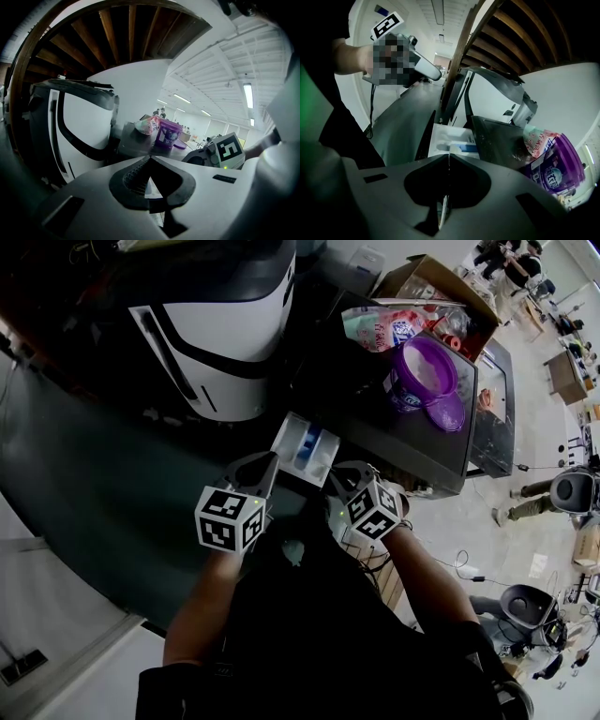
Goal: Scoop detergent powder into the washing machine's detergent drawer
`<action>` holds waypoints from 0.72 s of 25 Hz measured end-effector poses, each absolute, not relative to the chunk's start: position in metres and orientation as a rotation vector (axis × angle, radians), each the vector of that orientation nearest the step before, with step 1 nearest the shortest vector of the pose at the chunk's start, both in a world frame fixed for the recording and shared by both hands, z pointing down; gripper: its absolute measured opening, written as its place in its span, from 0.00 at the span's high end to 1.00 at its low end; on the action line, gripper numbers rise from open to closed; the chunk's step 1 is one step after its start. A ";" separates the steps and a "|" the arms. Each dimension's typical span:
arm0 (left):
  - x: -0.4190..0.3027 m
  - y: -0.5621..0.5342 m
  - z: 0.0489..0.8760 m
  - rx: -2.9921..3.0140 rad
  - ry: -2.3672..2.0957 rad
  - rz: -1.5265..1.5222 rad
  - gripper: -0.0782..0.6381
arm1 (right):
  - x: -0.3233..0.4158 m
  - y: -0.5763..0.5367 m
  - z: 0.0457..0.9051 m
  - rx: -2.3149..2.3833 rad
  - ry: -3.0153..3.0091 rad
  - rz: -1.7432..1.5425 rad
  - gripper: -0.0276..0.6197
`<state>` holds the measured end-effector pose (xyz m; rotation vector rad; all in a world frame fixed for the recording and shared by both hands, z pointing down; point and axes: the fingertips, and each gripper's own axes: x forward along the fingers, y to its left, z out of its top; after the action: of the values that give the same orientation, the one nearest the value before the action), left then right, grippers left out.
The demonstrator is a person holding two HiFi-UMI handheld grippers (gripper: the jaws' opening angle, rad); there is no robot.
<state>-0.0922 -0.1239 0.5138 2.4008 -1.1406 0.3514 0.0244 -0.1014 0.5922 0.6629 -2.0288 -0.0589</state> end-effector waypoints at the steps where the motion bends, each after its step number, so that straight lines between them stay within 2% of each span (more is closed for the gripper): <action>1: -0.092 -0.124 0.514 2.401 -1.140 0.352 0.88 | 0.025 -0.102 0.592 0.664 -2.028 -0.056 0.93; 18: -0.092 -0.121 0.518 2.392 -1.135 0.357 0.88 | 0.022 -0.101 0.592 0.654 -2.008 -0.130 0.93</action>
<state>-0.0919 -0.1212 0.5182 2.3924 -1.1355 0.3566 0.0220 -0.1013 0.5925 0.6539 -2.0084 -0.1303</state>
